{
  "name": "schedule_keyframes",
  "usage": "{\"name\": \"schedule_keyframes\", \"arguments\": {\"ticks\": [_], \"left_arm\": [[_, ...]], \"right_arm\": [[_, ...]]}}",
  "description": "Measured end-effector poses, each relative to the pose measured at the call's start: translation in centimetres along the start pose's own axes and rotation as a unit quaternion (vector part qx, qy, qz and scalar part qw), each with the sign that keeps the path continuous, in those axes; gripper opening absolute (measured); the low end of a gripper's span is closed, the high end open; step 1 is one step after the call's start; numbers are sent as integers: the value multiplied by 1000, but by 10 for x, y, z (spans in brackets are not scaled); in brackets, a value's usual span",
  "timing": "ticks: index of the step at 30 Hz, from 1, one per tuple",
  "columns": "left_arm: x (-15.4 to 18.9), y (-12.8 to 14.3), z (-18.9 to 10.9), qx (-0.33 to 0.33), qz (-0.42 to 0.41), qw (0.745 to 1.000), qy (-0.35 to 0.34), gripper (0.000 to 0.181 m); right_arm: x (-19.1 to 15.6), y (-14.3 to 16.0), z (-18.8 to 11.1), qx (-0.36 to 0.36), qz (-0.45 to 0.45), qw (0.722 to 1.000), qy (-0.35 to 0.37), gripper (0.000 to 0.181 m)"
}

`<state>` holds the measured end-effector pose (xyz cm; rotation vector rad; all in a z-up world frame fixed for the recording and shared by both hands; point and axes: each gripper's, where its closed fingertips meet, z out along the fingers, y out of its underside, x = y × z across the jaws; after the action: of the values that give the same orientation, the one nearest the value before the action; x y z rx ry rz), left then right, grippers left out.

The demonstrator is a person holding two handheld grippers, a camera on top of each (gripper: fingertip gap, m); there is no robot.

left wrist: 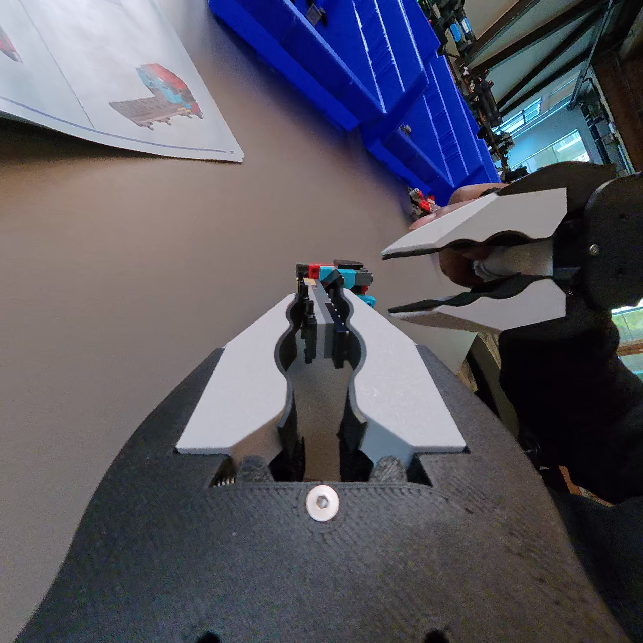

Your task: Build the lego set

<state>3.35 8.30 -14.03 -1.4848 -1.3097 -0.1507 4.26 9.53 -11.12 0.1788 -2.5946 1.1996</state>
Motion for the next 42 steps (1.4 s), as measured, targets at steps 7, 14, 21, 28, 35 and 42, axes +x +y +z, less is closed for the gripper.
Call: {"name": "schedule_keyframes", "arguments": {"ticks": [7,14,21,28,35,42], "left_arm": [[-1,-15,-2,27,-38,999,25,19],[-1,-18,14,31,-109,993,37,20],[16,-13,43,-6,-85,996,-22,20],[40,-11,73,-31,-21,995,-88,20],[45,-15,79,-49,67,978,-192,20],[35,-30,80,-51,203,929,-304,20]], "right_arm": [[9,7,-3,93,10,996,-7,29],[16,24,-4,131,2,991,-8,21],[22,49,-24,150,32,988,-13,13],[29,58,-53,194,57,979,2,2],[37,68,-68,209,65,975,25,2],[64,103,-63,129,91,983,94,10]]}}
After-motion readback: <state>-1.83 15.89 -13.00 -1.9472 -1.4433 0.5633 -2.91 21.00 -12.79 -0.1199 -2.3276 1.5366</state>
